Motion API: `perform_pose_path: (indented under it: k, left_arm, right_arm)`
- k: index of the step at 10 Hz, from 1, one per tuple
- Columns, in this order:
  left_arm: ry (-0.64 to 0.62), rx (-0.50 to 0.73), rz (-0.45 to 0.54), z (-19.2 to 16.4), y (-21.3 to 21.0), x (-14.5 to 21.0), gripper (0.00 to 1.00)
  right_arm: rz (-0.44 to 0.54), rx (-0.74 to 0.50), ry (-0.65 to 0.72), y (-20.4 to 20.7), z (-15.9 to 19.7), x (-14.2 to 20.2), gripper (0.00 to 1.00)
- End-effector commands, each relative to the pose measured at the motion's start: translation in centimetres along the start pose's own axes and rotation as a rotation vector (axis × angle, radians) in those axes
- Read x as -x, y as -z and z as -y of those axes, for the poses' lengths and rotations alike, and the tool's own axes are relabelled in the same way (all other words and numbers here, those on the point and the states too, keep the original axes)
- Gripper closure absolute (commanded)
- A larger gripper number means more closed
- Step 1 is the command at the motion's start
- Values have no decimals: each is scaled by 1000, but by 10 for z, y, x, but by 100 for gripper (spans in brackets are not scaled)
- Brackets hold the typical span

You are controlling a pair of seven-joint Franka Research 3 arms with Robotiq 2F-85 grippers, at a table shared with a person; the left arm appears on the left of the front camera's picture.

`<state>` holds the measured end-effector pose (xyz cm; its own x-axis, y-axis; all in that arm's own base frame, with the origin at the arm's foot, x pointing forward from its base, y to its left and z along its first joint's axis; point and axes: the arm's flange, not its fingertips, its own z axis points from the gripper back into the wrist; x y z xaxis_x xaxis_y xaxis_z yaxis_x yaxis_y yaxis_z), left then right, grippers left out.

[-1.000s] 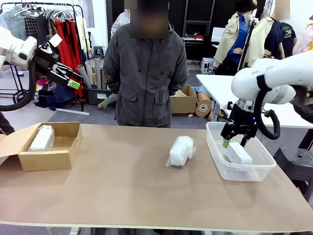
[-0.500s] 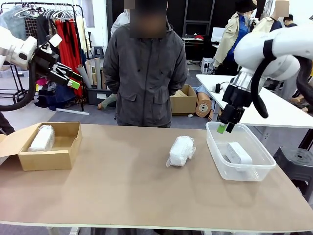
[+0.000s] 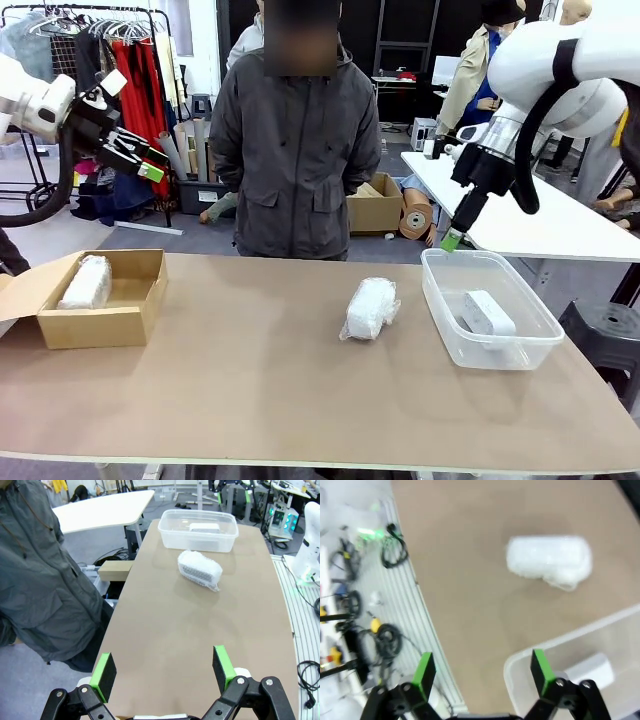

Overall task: Separate and place wrapped and unwrapped clocks.
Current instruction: Pick up the Digital clock indicated by the person.

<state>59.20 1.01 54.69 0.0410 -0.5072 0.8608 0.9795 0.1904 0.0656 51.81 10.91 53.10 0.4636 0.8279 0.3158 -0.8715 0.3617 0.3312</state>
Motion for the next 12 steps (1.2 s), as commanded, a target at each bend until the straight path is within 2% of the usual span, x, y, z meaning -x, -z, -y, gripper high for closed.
perform_pose_path:
  k: [1,3,4,8,9,10,12]
  left_arm:
    - [-1,-5,13,0,0,-2,0]
    - [-1,-5,13,0,0,-2,0]
    - [-1,-5,13,0,0,-2,0]
    - [-1,-5,13,0,0,-2,0]
    - [-1,-5,13,0,0,-2,0]
    - [-1,-5,13,0,0,-2,0]
    - [-1,-5,13,0,0,-2,0]
  right_arm:
    - [114,-25,-67,-2,4,8,0]
    - [180,-25,-60,-10,14,11,0]
    - [89,-10,-40,-7,5,1,0]
    - [113,-20,-46,-8,7,2,0]
    - [151,16,-145,-14,20,3,0]
    - [183,6,-236,-23,41,6,0]
    - [266,-22,-353,-38,60,10,0]
